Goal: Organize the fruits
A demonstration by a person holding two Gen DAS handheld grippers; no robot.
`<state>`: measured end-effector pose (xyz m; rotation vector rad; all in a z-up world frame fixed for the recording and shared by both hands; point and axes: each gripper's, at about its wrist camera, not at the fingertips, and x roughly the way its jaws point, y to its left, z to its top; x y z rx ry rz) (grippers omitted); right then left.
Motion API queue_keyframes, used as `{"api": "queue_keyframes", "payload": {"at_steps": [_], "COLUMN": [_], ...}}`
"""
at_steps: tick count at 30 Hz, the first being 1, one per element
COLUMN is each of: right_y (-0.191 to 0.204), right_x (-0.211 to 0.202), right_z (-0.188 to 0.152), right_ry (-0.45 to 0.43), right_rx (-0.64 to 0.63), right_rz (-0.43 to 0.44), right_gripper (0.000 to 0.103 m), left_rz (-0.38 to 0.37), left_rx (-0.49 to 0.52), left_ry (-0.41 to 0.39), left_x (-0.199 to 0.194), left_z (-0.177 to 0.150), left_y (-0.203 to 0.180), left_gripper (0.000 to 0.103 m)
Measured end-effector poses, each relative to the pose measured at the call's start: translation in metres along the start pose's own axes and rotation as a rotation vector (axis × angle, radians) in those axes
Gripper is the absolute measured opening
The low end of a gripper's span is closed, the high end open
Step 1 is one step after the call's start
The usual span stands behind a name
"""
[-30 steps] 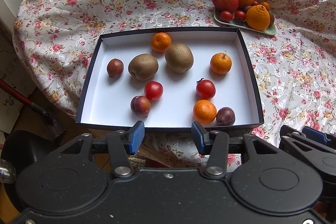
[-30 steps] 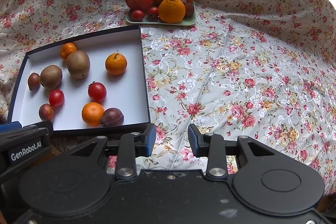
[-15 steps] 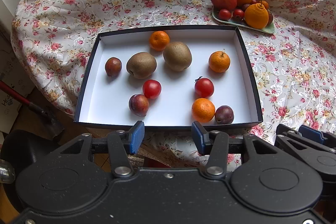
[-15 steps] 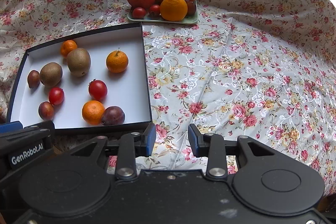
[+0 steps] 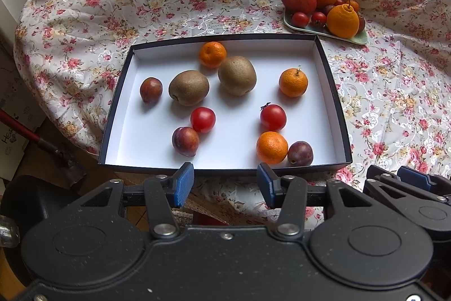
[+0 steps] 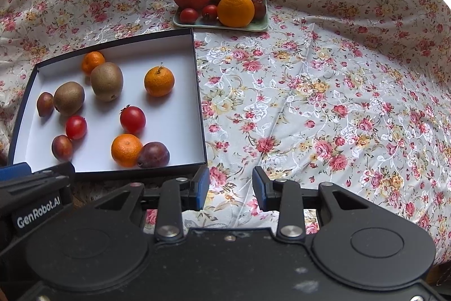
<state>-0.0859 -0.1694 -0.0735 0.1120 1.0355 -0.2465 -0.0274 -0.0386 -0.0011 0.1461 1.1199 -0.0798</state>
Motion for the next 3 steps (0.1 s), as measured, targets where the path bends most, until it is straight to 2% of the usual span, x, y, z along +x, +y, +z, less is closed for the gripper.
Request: {"api": "queue_keyframes", "payload": {"at_steps": [3], "right_y": [0.0004], "right_x": [0.001], "right_z": [-0.0003], "right_ry": [0.004], "right_rx": [-0.003], "right_rz": [0.001], "right_gripper": [0.037], "left_rz": [0.01], "left_rx": [0.009], "left_ry": [-0.01], "left_x": [-0.0007], "left_z": [-0.0001], "left_y": [-0.0007], "left_gripper": [0.055]}}
